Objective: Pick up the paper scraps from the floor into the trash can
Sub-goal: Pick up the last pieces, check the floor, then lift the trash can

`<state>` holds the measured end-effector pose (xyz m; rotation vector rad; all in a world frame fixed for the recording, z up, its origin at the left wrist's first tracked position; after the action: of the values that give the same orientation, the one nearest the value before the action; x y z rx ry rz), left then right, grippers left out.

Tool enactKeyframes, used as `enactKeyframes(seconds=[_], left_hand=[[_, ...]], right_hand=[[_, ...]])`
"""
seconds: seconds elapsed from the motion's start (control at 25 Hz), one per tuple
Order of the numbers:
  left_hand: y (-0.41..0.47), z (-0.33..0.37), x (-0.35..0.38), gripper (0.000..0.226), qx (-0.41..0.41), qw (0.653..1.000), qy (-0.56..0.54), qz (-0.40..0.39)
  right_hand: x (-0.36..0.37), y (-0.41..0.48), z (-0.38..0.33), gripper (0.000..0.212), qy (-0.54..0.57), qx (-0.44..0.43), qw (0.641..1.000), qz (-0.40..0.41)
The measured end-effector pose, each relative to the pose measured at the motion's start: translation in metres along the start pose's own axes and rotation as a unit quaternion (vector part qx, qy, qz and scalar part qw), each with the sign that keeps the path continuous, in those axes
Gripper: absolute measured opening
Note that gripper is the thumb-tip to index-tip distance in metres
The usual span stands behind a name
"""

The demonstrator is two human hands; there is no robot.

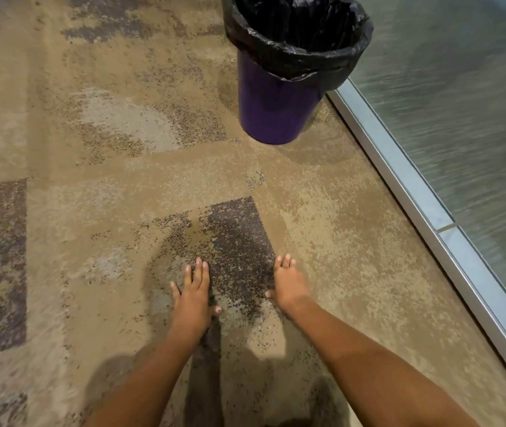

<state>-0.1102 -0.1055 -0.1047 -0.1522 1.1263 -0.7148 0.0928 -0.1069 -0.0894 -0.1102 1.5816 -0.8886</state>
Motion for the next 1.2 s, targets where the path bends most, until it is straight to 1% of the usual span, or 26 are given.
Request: enactKeyframes(seconds=[0.16,0.28,0.36,0.4,0.44,0.48,0.52,0.56,0.6,0.68,0.76,0.92,1.08,1.2], left_hand=[[-0.001,0.003,-0.001,0.106,-0.013,0.999,0.032,-0.033],[0.004,0.002,-0.006,0.104,-0.014,0.997,0.034,-0.063],[0.006,0.005,-0.019,0.098,-0.021,0.994,0.022,-0.104],[0.004,0.01,-0.028,0.092,-0.019,0.992,0.016,-0.121],[-0.001,0.019,-0.038,0.084,-0.012,0.992,0.02,-0.121],[-0.008,0.029,-0.05,0.075,-0.002,0.995,0.034,-0.098],[-0.014,0.036,-0.057,0.063,0.004,0.998,0.044,-0.054],[-0.022,0.045,-0.064,0.052,0.006,0.999,0.047,0.0],[-0.033,0.056,-0.074,0.041,0.008,0.998,0.044,0.047],[-0.06,0.078,-0.094,0.029,0.018,0.994,0.028,0.108],[-0.087,0.1,-0.115,0.027,0.03,0.99,0.013,0.137],[-0.131,0.136,-0.164,0.027,0.051,0.985,-0.015,0.164],[-0.175,0.183,-0.229,0.029,0.057,0.978,-0.013,0.2],[-0.212,0.222,-0.27,0.031,0.062,0.975,-0.027,0.211]], right_hand=[[-0.007,0.002,0.002,0.098,0.011,-0.015,0.999,-0.032],[-0.003,0.0,0.003,0.097,-0.013,-0.025,0.999,-0.04],[-0.006,-0.002,0.004,0.097,-0.045,-0.021,0.996,-0.073],[-0.013,-0.007,0.005,0.093,-0.049,-0.022,0.994,-0.091],[-0.023,-0.013,0.009,0.082,-0.039,-0.021,0.994,-0.1],[-0.037,-0.021,0.013,0.063,-0.006,-0.02,0.996,-0.082],[-0.044,-0.025,0.018,0.043,0.036,-0.014,0.998,-0.044],[-0.051,-0.034,0.024,0.029,0.081,-0.004,0.997,0.003],[-0.06,-0.046,0.033,0.023,0.117,0.007,0.992,0.045],[-0.073,-0.084,0.046,0.022,0.168,0.007,0.982,0.08],[-0.09,-0.126,0.052,0.022,0.186,-0.016,0.978,0.096],[-0.144,-0.191,0.06,0.022,0.224,-0.046,0.966,0.117],[-0.219,-0.251,0.069,0.02,0.257,-0.068,0.952,0.153],[-0.274,-0.297,0.078,0.02,0.273,-0.081,0.941,0.184]])
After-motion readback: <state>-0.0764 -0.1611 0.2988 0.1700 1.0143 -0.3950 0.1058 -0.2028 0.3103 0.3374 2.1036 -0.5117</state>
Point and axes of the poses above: each hand's wrist, its own y-axis towards the middle knuckle, its own x-axis out of the palm, z = x × y, the point moved 5 cm from there along y, towards the middle knuckle, and after that the axes turned 14 degrees about x, right-handed, at the moved point
